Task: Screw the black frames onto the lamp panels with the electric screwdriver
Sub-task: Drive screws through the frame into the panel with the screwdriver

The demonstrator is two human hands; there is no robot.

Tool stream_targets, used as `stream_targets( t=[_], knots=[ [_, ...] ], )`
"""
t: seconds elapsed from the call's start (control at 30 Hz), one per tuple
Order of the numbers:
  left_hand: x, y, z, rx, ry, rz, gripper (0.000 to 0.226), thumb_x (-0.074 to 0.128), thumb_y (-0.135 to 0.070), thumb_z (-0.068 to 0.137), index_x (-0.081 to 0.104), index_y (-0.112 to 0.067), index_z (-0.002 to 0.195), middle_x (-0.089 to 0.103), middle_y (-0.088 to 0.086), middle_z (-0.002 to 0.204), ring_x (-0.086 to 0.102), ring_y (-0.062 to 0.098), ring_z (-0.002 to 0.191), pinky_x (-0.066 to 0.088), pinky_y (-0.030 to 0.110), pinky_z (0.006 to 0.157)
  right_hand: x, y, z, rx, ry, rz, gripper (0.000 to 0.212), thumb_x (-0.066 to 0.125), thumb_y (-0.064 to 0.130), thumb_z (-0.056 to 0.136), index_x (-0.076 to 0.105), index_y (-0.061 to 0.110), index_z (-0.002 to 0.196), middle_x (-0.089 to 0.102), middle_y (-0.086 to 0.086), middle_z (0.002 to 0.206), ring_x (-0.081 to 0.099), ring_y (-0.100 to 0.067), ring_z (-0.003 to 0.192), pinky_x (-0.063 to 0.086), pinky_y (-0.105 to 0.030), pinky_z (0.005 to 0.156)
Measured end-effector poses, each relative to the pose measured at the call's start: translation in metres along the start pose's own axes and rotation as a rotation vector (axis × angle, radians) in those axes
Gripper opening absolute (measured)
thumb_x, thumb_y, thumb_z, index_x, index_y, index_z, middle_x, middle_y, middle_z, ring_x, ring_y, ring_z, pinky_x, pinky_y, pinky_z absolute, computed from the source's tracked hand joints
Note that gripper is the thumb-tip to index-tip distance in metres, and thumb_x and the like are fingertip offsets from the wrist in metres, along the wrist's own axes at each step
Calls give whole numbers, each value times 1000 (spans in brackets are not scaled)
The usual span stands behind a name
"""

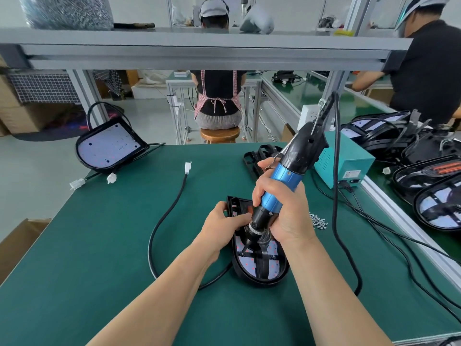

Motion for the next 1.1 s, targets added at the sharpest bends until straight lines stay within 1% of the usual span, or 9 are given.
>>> stream_targets(
  t=[0.13,0.37,0.47,0.6,0.7,0.77,0.87,0.97,1.1],
  knots=[
    [0,0,2,9,-11,-28,30,81,-20,80,62,-16,103,73,-7,82,67,0,63,48,13,56,-7,-2,5,24,0,75,20,67,13,74,70,21,92,50,-7,56,47,-19,50,44,-26,56],
    [0,-3,-1,-16,-9,-3,33,82,-24,80,62,-18,106,76,-3,94,71,8,76,49,21,66,-8,4,11,37,24,139,21,67,11,74,71,23,91,51,-4,57,46,-19,49,44,-26,54],
    [0,-3,-2,-13,5,1,36,83,-27,76,61,-18,104,75,-3,91,69,3,71,48,21,67,-7,3,6,36,38,96,21,67,11,74,70,23,91,52,-4,57,47,-19,50,44,-27,55],
    [3,-9,-9,-23,8,25,73,78,-48,49,59,-14,110,74,5,103,71,17,89,54,36,88,0,-1,-2,13,-19,-21,19,68,15,74,68,26,90,52,-8,55,49,-21,52,46,-28,57],
    [3,-11,-12,-15,3,21,73,77,-48,47,61,-17,111,75,7,104,72,24,96,53,43,96,2,-2,-3,-17,-185,-51,16,71,16,74,68,29,83,49,-8,56,50,-21,49,46,-25,54],
    [3,-11,-12,-26,6,24,74,77,-47,49,60,-16,114,75,9,107,71,26,99,52,45,98,4,-2,-4,-41,-207,-52,16,73,17,74,68,30,81,50,-6,57,50,-20,47,46,-24,53],
    [3,-12,-12,-23,-4,10,59,76,-42,54,62,-19,106,76,6,101,72,23,94,54,42,94,7,1,-5,-58,-212,-63,16,74,16,74,67,28,83,51,-5,56,50,-20,47,46,-23,53],
    [3,-11,-11,-35,-9,-20,52,77,-38,59,63,-18,105,76,5,97,73,23,91,55,41,90,6,1,-5,-57,-318,-83,16,71,9,77,63,18,88,51,-3,56,50,-20,46,46,-23,52],
    [3,-7,-6,-47,-7,-43,35,81,-27,77,64,-18,105,76,1,95,73,16,83,53,29,73,6,5,-8,-70,-368,-101,17,72,10,77,60,15,89,51,-4,56,51,-19,46,46,-22,52]
  ],
)
Point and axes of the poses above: each hand's wrist, its own z-axis towards the middle knuckle, its own x-axis out of the palm, y = z × x, the point moved 3 cm from there along z, towards the middle knuckle
